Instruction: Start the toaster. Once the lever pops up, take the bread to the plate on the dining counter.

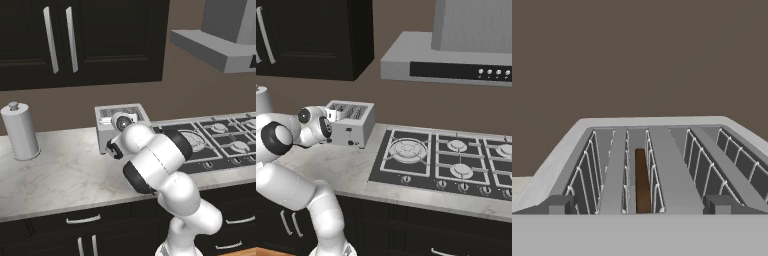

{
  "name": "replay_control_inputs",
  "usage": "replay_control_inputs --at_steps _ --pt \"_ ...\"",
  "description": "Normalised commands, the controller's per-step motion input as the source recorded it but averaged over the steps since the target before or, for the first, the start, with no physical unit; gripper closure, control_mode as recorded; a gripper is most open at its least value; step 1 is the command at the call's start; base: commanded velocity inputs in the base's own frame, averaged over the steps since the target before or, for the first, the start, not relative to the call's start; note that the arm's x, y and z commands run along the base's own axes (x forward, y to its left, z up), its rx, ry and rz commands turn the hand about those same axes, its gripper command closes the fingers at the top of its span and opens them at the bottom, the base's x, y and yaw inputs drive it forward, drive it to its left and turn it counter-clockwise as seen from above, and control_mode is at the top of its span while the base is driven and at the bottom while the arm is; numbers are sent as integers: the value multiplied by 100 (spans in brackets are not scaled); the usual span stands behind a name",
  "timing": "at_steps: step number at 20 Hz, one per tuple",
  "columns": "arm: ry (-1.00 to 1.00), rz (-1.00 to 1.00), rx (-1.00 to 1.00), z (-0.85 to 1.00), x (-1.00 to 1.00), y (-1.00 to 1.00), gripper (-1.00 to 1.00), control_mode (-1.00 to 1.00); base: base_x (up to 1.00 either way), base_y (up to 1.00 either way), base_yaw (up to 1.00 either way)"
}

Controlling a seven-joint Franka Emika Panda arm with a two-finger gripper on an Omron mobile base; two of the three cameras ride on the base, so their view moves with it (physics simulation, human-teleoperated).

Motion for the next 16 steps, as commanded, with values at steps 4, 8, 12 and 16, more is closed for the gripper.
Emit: replay_control_inputs --at_steps 4,8,12,16 --pt "0 0 0 0 0 0 -100 -100 0 0 0" --pt "0 0 0 0 0 0 -100 -100 0 0 0" --pt "0 0 0 0 0 0 -100 -100 0 0 0" --pt "0 0 0 0 0 0 -100 -100 0 0 0"
